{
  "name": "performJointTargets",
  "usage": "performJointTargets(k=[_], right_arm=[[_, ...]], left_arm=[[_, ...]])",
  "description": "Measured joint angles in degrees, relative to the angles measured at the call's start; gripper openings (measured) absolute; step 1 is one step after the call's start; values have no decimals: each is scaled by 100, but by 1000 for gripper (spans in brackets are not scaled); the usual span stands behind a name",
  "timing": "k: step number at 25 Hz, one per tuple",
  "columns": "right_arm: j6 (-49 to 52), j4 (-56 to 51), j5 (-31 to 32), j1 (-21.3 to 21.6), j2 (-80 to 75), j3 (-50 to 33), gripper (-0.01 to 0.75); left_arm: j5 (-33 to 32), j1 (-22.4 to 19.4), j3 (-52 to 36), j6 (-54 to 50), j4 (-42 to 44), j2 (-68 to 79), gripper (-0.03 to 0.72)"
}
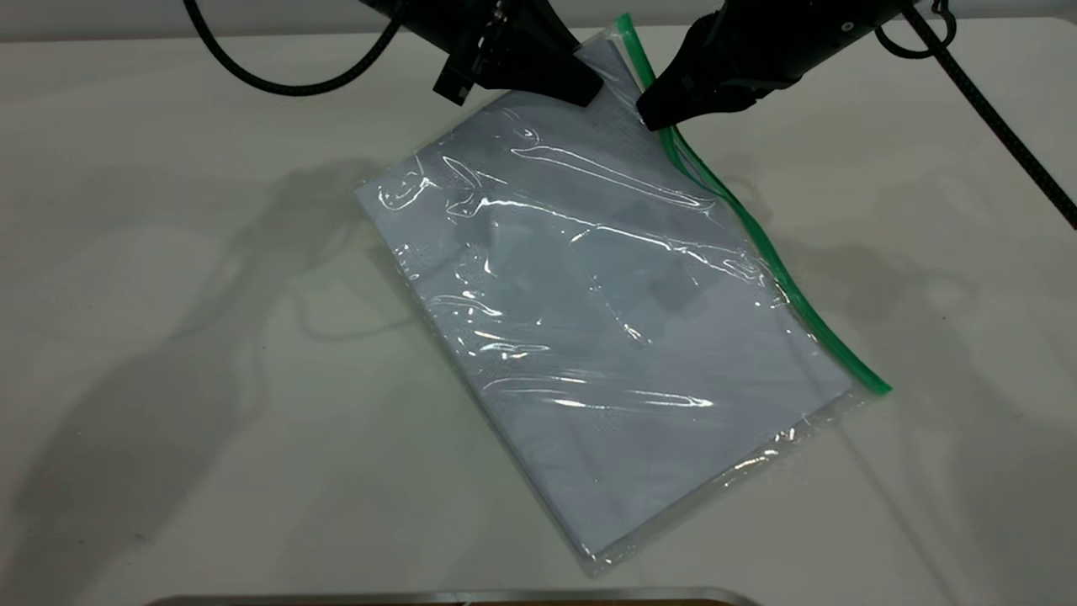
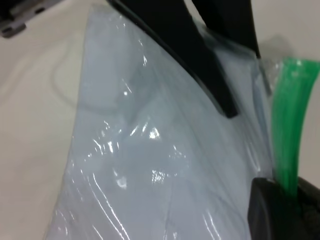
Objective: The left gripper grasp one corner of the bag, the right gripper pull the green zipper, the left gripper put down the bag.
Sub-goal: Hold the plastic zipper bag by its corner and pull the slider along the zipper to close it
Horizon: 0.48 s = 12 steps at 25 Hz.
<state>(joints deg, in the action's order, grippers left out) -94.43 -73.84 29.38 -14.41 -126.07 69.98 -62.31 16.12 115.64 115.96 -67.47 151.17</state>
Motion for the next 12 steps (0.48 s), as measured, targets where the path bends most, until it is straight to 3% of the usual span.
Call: performJointTargets(k=[12], right_arm=[[23,78,-282,-33,-178,31,35]], left_arm=[[-85,-161,215,-141,5,42,54]])
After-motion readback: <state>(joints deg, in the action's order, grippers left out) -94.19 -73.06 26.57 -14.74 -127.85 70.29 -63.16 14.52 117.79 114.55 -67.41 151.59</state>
